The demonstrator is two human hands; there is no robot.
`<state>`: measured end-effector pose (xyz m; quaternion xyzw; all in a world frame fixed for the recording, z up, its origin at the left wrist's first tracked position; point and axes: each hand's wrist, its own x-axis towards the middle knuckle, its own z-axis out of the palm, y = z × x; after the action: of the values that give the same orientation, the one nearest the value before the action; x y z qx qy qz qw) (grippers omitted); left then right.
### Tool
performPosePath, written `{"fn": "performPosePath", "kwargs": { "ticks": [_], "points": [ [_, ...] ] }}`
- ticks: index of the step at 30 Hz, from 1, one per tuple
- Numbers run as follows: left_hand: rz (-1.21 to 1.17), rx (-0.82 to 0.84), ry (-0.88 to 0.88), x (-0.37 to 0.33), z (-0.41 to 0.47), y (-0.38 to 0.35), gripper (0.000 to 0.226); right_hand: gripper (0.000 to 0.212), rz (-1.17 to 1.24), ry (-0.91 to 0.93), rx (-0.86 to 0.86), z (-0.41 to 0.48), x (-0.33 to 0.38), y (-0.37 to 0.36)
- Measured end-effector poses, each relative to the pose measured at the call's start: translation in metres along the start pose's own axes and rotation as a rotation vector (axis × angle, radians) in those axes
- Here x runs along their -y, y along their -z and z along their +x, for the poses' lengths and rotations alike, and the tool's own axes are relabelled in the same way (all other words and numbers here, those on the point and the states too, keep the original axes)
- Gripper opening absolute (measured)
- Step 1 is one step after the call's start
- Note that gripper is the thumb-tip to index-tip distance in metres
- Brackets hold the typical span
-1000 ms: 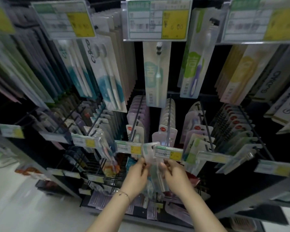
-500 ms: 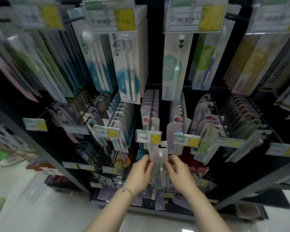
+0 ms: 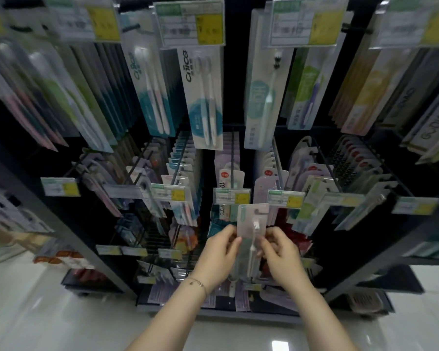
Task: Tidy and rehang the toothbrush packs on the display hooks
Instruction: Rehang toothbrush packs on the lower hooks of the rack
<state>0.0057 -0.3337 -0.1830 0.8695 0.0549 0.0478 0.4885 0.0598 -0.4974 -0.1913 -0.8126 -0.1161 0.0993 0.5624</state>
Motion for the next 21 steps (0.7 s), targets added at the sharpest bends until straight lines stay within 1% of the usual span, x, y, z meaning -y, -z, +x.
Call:
{"fn": "performPosePath", "kwargs": {
  "ticks": [2, 7, 12, 14, 18, 21],
  "points": [
    [-0.008, -0.008, -0.031, -0.007, -0.001, 0.001, 0.008, 0.013, 0.029, 0.026, -0.029, -0.002, 0.006, 0.004],
    [-0.04, -0.087, -0.143, -0.033, 0.006, 0.008, 0.012, 0.008, 0.072, 0.096, -0.08, -0.003, 0.016, 0.015],
    [-0.111, -0.148, -0.213, -0.064, 0.02, 0.02, 0.017, 0.014, 0.055, 0.141, -0.094, 0.002, 0.029, 0.022],
    [-0.14, -0.182, -0.217, -0.077, 0.026, 0.025, 0.018, 0.015, 0.076, 0.163, -0.11, 0.006, 0.037, 0.024],
    [-0.223, -0.272, -0.189, -0.097, 0.043, 0.03, 0.008, 0.017, 0.093, 0.209, -0.156, 0.016, 0.055, 0.029],
    [-0.299, -0.289, -0.155, -0.107, 0.049, 0.031, 0.009, 0.016, 0.08, 0.263, -0.189, 0.025, 0.069, 0.034]
  ]
}}
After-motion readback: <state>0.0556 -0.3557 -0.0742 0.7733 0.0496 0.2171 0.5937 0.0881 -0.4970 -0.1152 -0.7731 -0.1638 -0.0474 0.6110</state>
